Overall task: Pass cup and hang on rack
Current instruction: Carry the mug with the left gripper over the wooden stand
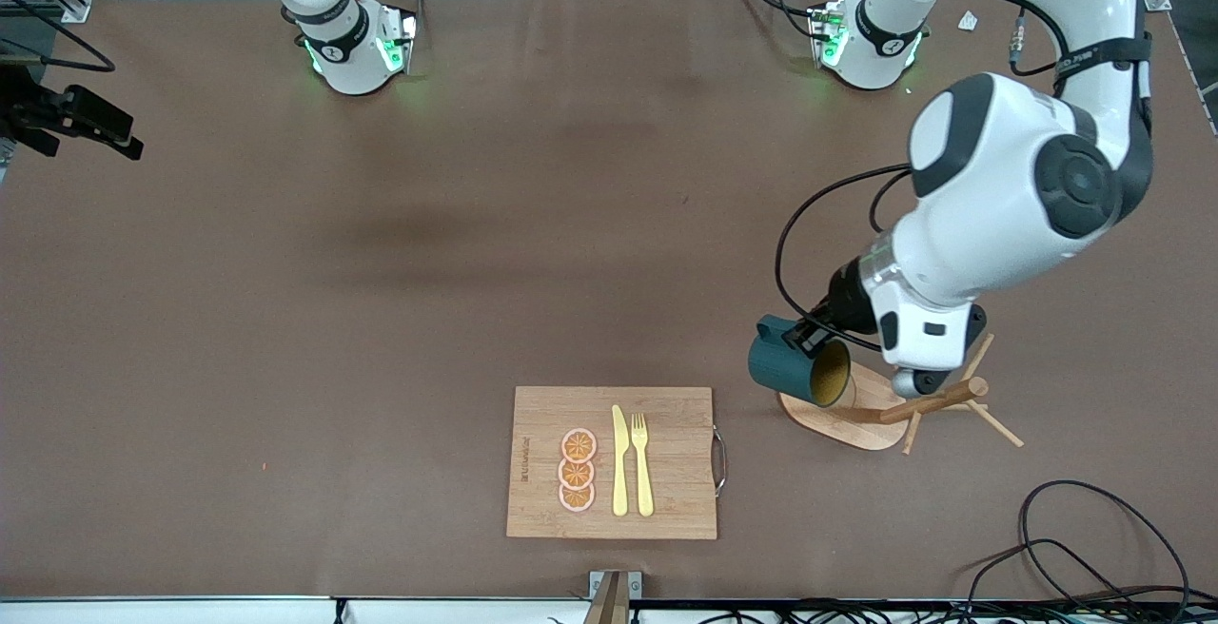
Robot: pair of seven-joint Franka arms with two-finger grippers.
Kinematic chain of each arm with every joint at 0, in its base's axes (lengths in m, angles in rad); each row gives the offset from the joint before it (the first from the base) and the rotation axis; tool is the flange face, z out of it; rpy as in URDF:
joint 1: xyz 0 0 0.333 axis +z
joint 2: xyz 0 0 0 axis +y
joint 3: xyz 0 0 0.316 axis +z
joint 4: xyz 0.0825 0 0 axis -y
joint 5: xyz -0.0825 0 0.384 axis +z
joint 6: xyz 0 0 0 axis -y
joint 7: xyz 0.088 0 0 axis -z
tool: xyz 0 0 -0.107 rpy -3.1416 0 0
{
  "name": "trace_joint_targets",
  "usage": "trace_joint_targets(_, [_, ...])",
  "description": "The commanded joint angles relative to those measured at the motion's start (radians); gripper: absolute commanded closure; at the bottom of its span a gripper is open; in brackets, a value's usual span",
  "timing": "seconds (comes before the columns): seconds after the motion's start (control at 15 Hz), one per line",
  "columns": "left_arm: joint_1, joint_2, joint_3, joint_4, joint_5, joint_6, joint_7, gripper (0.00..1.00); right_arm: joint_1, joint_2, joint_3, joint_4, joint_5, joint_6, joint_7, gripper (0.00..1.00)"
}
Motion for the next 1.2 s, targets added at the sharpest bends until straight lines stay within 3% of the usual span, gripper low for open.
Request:
trace_joint_targets(0.0, [0.047, -0.003, -0.007, -0.016, -0.125, 0.012, 0.032, 0.94, -0.02, -0.031, 0.016, -0.031, 0.0, 0.003, 0.006, 0.0])
trace_joint_targets(0.47, [0.194, 0.043, -0.008, -0.032, -0.478, -0.068, 0.033, 0.98, -0.017, -0.025, 0.016, 0.001, 0.001, -0.019, -0.019, 0.0])
trace_joint_targets(0.86, [0.344, 0.116, -0.008, -0.039, -0.679, -0.212, 0.038, 0.98, -0.018, -0.021, 0.016, 0.026, 0.001, -0.031, -0.022, 0.0])
trace_joint_targets(1.13, [0.392, 0.141, -0.008, -0.042, -0.696, -0.261, 0.032, 0.98, -0.021, -0.021, 0.015, 0.027, 0.0, -0.046, -0.063, 0.0])
